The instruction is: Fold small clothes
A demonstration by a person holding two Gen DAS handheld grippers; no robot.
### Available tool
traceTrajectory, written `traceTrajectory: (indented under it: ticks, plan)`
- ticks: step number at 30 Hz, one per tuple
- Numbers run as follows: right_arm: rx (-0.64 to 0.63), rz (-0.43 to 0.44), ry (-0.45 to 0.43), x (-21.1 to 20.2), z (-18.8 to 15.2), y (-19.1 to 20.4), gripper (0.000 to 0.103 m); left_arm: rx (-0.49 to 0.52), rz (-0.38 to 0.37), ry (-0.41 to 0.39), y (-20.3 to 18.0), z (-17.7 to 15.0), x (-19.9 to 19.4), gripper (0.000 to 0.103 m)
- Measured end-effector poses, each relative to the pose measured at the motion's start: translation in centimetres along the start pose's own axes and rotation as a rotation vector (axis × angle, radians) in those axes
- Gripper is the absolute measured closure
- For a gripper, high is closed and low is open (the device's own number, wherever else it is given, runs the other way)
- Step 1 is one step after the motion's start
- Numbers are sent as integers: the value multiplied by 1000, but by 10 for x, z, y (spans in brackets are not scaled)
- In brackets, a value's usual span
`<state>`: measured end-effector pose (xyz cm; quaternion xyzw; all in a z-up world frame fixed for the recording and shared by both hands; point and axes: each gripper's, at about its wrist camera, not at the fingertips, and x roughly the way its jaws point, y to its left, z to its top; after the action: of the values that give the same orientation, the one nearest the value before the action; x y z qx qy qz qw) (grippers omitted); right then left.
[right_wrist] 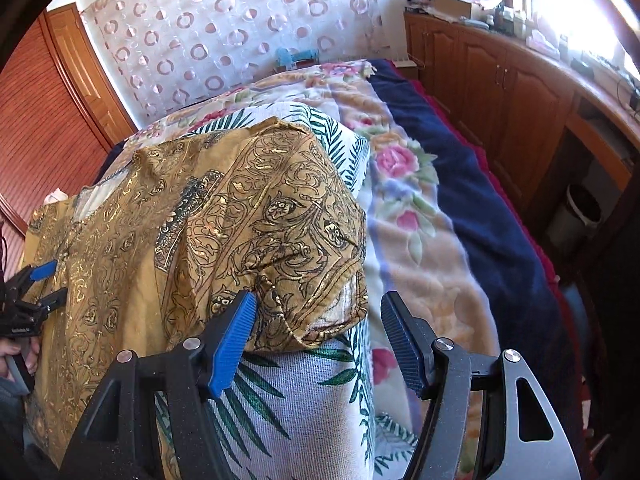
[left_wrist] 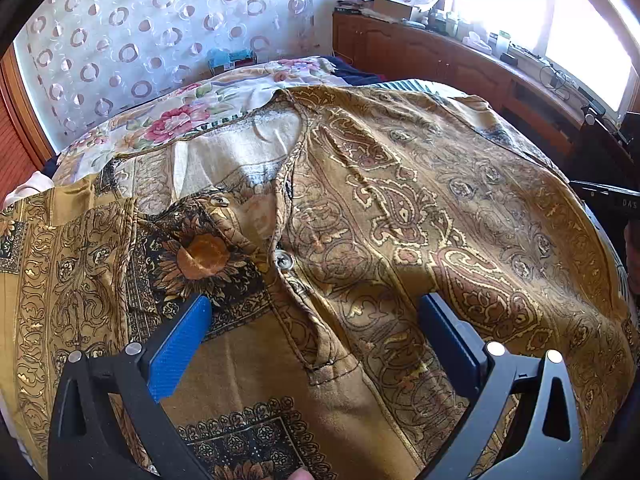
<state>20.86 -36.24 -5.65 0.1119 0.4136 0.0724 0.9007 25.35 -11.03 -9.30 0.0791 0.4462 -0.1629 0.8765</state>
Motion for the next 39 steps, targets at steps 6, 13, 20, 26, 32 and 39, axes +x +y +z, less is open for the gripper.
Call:
traceTrajectory:
  ticks: [6,13,20,26,32,39]
  plan:
    - [52,39,20,1,3,-11,37,0,0,0,0,0,0,0]
    - [6,-7,-56,-16,5,-1,91,0,-1,0,0,-1,0,0]
    - [-74,-14,-175,-46,29,30,93,-4,14,-10,0,-1,-4,0]
    - [-236,76,-216,-52,36,92,92,-47,-15,-75,12,-3,-33,0]
    - [-299,198,-126,-29,11,122,78,-79,-30,-139,27,-10,-62,0]
    - [-278,148,-99,-28,8,92,55,-71,-33,-178,30,-13,-72,0]
